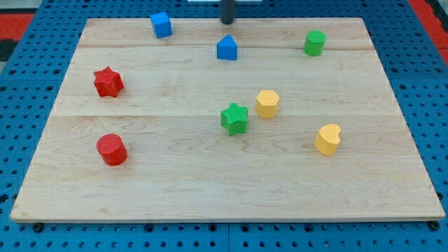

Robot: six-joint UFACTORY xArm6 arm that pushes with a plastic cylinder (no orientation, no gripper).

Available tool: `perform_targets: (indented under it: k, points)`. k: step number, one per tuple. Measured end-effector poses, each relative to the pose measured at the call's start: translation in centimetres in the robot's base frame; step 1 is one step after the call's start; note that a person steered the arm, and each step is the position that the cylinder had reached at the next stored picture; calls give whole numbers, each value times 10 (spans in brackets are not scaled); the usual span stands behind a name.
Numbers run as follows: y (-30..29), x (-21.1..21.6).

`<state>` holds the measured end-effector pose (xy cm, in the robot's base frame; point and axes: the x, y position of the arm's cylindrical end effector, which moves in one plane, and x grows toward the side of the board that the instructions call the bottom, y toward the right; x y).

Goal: Move the blue cube to the top left of the red star

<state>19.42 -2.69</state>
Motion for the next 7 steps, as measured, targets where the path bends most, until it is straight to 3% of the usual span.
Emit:
perform_targets:
  k: [1, 3, 4, 6, 7]
  points:
    - [-109, -1]
    - [-221, 55]
    - [-209, 55]
    - [-277, 3]
    - [-278, 9]
